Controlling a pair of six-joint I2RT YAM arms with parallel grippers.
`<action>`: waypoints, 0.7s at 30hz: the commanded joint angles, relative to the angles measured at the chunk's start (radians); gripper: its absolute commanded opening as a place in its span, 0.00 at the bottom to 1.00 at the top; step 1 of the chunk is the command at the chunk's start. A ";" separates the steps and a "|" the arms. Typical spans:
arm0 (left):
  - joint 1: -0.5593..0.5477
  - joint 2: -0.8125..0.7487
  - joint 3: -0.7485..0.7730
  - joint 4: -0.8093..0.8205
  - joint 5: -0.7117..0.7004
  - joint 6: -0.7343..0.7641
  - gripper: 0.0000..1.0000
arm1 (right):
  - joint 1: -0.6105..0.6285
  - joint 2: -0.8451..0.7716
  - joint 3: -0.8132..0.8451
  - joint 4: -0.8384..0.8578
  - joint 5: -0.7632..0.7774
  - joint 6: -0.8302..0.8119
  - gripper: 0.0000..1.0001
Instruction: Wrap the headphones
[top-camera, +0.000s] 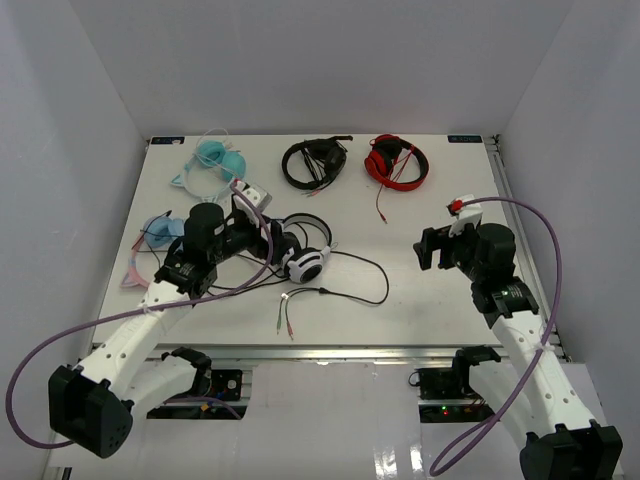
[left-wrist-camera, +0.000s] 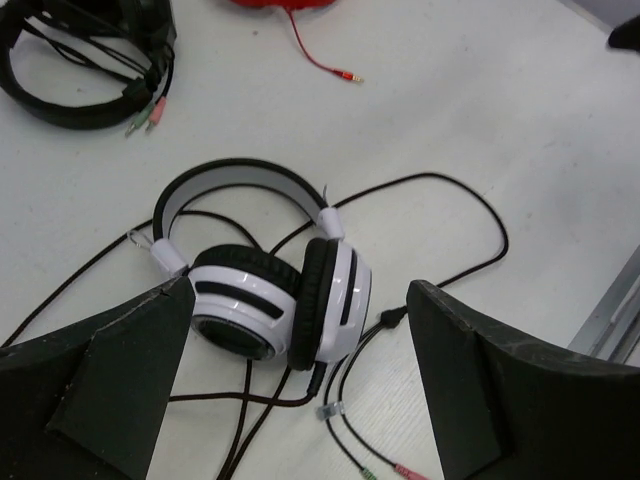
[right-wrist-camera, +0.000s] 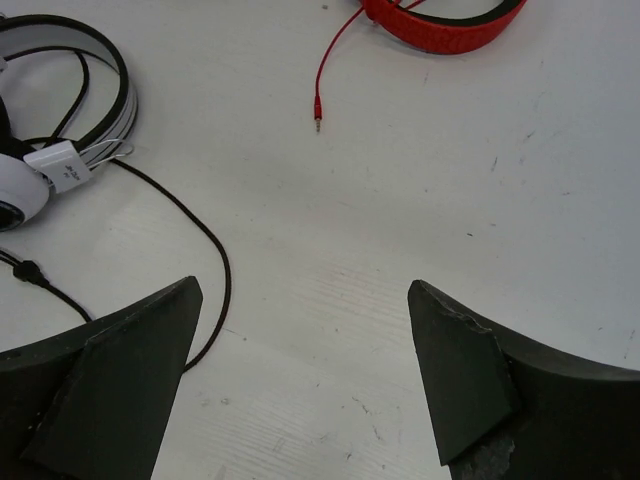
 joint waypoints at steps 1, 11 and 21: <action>0.001 0.048 -0.025 0.016 -0.007 0.133 0.98 | -0.004 0.025 0.101 -0.017 -0.196 -0.165 0.90; 0.001 0.444 0.303 -0.102 0.090 0.461 0.98 | -0.003 0.074 -0.040 -0.254 -0.857 -0.896 0.90; 0.002 0.793 0.581 -0.259 0.175 0.863 0.94 | -0.004 0.055 -0.063 -0.215 -0.822 -0.876 0.91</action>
